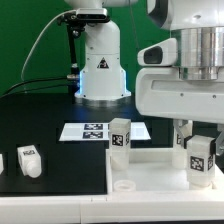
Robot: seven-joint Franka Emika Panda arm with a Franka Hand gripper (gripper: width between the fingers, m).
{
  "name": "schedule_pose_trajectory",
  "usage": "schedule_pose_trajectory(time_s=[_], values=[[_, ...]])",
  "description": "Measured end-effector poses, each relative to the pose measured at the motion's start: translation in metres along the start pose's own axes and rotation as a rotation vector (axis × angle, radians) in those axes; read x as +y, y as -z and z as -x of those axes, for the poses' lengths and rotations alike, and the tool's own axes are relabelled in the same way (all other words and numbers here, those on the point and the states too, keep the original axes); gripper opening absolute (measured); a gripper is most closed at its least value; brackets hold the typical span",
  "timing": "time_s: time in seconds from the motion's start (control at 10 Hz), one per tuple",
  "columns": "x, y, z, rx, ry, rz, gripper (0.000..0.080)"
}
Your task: Assemble square table
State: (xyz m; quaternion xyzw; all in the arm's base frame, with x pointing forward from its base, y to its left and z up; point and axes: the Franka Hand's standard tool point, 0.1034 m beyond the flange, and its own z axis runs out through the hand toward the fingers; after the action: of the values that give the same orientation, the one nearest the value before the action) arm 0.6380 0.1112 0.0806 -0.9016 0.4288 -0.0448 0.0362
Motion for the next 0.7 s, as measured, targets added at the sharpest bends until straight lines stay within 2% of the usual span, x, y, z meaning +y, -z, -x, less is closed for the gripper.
schedule_pose_trajectory(time_s=[0.1,0.2,0.4,0.5,0.6,0.7], values=[[-0.0005,-0.0007,0.0023,-0.008,-0.205,-0.006,0.0284],[0.0009,-0.0004,0.0005,-0.019,-0.288,-0.020,0.0284],[0.0008,-0.0005,0.0012,-0.023,-0.314,-0.020,0.0285],[0.0014,-0.0010,0.0014,-0.022,-0.236,-0.016,0.0354],[0.0033,-0.0010,0.0029,-0.032,-0.096,0.002,0.0492],[0.0012,0.0011,0.0023,-0.031,0.081,-0.001,0.0492]])
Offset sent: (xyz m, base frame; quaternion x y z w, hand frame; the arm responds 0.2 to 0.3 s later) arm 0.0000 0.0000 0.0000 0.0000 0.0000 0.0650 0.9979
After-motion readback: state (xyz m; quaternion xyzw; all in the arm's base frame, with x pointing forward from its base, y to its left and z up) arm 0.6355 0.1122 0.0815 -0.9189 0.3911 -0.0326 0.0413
